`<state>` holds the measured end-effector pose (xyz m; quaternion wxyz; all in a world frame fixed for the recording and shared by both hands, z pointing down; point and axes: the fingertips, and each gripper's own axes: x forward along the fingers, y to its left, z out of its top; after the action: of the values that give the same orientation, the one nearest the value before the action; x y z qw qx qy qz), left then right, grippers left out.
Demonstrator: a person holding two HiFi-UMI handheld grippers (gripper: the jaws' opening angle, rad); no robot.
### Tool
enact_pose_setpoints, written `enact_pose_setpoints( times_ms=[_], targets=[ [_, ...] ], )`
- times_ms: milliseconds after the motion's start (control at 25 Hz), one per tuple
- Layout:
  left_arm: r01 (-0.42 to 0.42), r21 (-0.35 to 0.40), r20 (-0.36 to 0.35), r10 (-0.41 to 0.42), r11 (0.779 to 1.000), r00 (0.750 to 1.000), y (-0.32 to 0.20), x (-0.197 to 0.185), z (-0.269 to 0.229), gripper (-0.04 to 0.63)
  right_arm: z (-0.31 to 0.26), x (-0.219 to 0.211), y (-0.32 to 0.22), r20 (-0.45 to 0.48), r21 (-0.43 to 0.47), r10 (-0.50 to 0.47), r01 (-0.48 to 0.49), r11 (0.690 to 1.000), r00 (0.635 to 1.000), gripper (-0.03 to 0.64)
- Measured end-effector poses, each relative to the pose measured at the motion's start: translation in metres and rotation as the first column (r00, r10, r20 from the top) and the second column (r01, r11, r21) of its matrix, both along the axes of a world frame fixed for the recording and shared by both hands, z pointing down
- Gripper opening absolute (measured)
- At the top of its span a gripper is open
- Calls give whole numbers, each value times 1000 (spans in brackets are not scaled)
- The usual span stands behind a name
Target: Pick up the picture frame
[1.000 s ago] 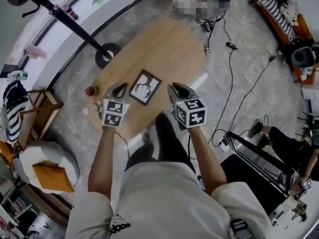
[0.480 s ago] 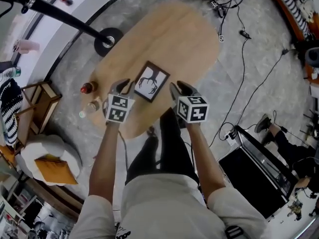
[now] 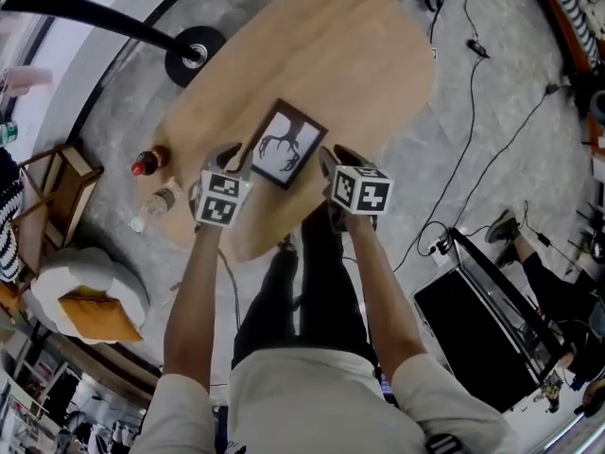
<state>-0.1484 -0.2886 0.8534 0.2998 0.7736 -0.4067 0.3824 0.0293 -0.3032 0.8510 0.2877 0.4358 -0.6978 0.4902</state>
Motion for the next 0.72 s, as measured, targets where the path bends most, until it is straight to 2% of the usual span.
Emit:
enact_pose_setpoints(
  times_ms=[320,560,720],
  targets=[
    [13,-95,0,-13,995,1000,4,2,81,110,61,-2,5,0,-81,41,-41,996,999,160],
    [-78,-159,54,87,984,995,11,10,109,121,84,-4,1,19,-122,81,-78,989,997,169],
    [-90,-181,60,103,979,993,13,8,117,124,97,-5,-2,18,-152,104,-100,983,994,170]
  ],
)
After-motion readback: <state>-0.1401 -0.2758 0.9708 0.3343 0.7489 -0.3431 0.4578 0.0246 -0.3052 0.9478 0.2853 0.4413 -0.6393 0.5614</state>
